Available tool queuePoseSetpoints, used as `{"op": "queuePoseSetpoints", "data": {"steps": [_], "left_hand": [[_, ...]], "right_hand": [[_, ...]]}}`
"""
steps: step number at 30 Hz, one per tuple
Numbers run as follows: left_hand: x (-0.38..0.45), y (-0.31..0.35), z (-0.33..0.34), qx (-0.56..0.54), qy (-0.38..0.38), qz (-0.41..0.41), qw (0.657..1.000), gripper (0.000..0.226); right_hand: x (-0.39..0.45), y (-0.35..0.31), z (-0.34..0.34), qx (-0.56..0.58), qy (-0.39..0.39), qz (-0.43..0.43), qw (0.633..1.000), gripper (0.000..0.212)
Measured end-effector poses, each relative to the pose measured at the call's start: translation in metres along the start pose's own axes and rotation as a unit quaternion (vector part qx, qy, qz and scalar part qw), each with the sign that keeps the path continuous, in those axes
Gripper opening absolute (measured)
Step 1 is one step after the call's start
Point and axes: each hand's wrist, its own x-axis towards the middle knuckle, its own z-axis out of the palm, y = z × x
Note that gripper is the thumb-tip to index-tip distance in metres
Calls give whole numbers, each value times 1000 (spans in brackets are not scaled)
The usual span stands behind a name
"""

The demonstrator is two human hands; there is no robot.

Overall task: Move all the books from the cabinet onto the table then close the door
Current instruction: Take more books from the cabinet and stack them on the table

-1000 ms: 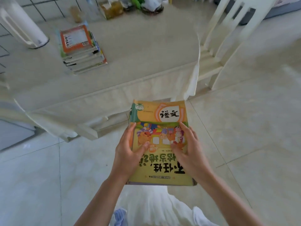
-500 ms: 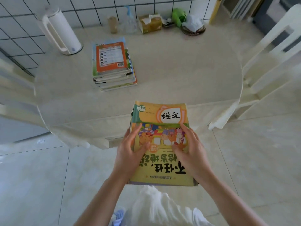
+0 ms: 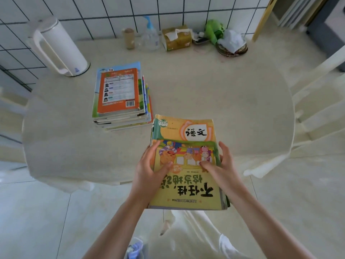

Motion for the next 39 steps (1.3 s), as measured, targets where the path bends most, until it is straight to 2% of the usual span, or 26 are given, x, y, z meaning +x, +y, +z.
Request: {"op": "queuePoseSetpoints", "data": {"steps": [2, 7, 11, 14, 16, 18, 20, 22, 25, 27, 31, 36, 39], "left_hand": [[21, 7, 14, -12, 5, -17, 1000, 68], [68, 30, 48, -37, 41, -52, 997, 71], [96, 39, 64, -64, 66, -77, 993, 70], [106, 51, 72, -96, 75, -76, 990, 66], [113, 58, 72, -116, 77, -63, 988, 69], [123, 59, 69, -160, 70, -70, 982, 87], [133, 57, 63, -213, 67, -114, 968, 106], [144, 56, 57, -248, 56, -154, 955, 112], [161, 57, 47, -246, 39, -147, 957, 78], [170, 57, 43, -211, 42, -123, 969, 64], [182, 58, 41, -147, 49, -58, 986, 56], [197, 44, 44, -98, 50, -37, 993, 47], [197, 34, 47, -55, 43, -18, 997, 53]], "right_hand": [[27, -13, -15, -20, -20, 22, 999, 73], [91, -44, -53, -21, -63, 70, 995, 71], [136, -54, -70, -12, -98, 160, 982, 55], [160, -62, -79, -14, -152, 193, 969, 58], [170, -69, -81, 4, -156, 180, 971, 55], [177, -75, -79, 16, -155, 155, 976, 59], [182, -80, -76, 2, -148, 113, 983, 63], [185, -85, -74, -27, -140, 60, 988, 65], [188, -95, -72, -68, -139, -29, 988, 64], [192, -100, -70, -71, -139, -62, 986, 62], [204, -95, -62, -67, -102, -96, 988, 57], [218, -65, -54, -106, -53, -120, 986, 46], [220, -49, -50, -124, -22, -126, 984, 39]]}}
